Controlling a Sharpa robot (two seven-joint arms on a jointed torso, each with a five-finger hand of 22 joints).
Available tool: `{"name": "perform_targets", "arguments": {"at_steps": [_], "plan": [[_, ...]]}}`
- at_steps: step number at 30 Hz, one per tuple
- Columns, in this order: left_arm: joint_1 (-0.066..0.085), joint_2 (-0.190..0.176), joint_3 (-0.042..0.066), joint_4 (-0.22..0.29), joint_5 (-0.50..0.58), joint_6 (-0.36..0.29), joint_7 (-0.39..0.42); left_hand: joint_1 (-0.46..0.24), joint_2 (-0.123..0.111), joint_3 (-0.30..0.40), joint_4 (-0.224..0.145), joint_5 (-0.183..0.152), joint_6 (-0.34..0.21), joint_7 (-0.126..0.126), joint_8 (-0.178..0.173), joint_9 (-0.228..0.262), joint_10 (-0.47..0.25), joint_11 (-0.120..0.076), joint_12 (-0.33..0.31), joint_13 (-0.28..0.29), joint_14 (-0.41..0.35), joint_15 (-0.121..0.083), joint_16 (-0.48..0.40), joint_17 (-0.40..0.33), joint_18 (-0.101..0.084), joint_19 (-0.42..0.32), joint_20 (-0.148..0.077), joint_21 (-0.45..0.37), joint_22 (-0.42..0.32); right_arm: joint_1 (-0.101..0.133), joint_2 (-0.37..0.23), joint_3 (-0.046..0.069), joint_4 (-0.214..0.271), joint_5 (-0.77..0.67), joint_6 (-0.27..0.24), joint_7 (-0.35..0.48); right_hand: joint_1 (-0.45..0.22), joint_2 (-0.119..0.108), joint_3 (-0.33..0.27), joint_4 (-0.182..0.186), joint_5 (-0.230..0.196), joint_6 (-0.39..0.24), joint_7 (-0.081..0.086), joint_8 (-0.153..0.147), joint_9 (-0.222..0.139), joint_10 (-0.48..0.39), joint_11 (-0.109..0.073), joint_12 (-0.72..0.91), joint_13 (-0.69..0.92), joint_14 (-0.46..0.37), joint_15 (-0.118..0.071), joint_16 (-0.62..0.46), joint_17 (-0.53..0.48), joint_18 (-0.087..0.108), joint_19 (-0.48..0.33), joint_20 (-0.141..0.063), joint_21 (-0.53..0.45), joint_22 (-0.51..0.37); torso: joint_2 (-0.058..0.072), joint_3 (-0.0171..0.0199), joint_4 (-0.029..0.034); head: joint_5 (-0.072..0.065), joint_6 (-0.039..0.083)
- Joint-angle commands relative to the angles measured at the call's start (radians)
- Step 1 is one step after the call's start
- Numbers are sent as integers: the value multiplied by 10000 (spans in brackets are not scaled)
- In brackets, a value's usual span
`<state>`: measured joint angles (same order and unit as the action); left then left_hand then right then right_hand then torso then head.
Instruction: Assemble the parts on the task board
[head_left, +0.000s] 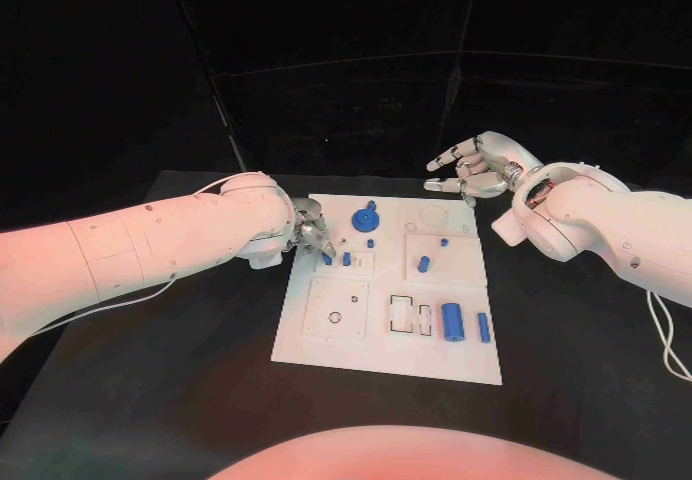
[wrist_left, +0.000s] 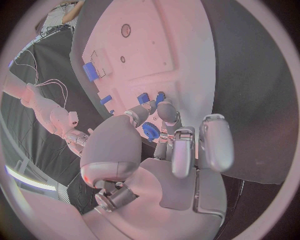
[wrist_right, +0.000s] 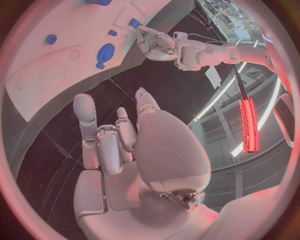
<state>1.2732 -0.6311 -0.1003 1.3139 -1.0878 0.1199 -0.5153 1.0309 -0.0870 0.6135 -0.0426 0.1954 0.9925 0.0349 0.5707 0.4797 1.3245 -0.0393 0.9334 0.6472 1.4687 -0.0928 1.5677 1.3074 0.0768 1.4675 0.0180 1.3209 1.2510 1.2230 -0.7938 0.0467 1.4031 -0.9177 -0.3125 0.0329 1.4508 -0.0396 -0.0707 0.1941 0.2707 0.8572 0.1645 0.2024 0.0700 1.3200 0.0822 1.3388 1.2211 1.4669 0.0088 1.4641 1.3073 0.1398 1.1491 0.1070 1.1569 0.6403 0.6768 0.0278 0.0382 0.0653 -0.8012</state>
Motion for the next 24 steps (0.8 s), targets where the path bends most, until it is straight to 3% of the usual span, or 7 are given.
{"name": "perform_targets", "arguments": {"at_steps": [1, 5, 24], "plan": [[-43, 46, -31, 4, -35, 301, -43, -149, -3, -107, 19, 10, 130, -103, 9, -9, 47, -66, 151, 134, 1021, -79, 31, 2634, -69, 127, -79, 31, 16, 17, 1, 8, 15, 23, 28, 85, -67, 39, -48, -17, 51, 1, 20, 35, 4, -29, -30, 21, 11, 504, -79, -58, 228, 194, -55, -1, -35, -9, 0, -1, 6, -14, -12], [-43, 48, -32, 5, -35, 351, -45, -175, -12, -172, 46, 11, 169, -119, 20, -5, 122, -79, 330, 390, 1021, -89, 31, 2634, -69, 129, -87, 31, 20, 17, -1, 8, 13, 23, 30, 85, -67, 39, -48, -17, 51, 1, 20, 35, 4, -29, -30, 21, 11, 504, -79, -58, 228, 194, -55, -1, -35, -9, -2, -1, 12, -13, -13], [-45, 24, -37, -9, -36, 529, -51, -310, -58, -478, 184, 4, 278, -155, 10, -19, 180, -108, 469, 596, 1021, -115, 31, 2634, -83, 149, -113, 74, 87, 17, -10, 8, 20, 23, 30, 87, -67, 39, -48, -17, 51, 1, 20, 35, 4, -29, -30, 21, 11, 504, -79, -58, 228, 194, -55, -1, -35, -9, 0, -1, 13, 13, -50]]}}
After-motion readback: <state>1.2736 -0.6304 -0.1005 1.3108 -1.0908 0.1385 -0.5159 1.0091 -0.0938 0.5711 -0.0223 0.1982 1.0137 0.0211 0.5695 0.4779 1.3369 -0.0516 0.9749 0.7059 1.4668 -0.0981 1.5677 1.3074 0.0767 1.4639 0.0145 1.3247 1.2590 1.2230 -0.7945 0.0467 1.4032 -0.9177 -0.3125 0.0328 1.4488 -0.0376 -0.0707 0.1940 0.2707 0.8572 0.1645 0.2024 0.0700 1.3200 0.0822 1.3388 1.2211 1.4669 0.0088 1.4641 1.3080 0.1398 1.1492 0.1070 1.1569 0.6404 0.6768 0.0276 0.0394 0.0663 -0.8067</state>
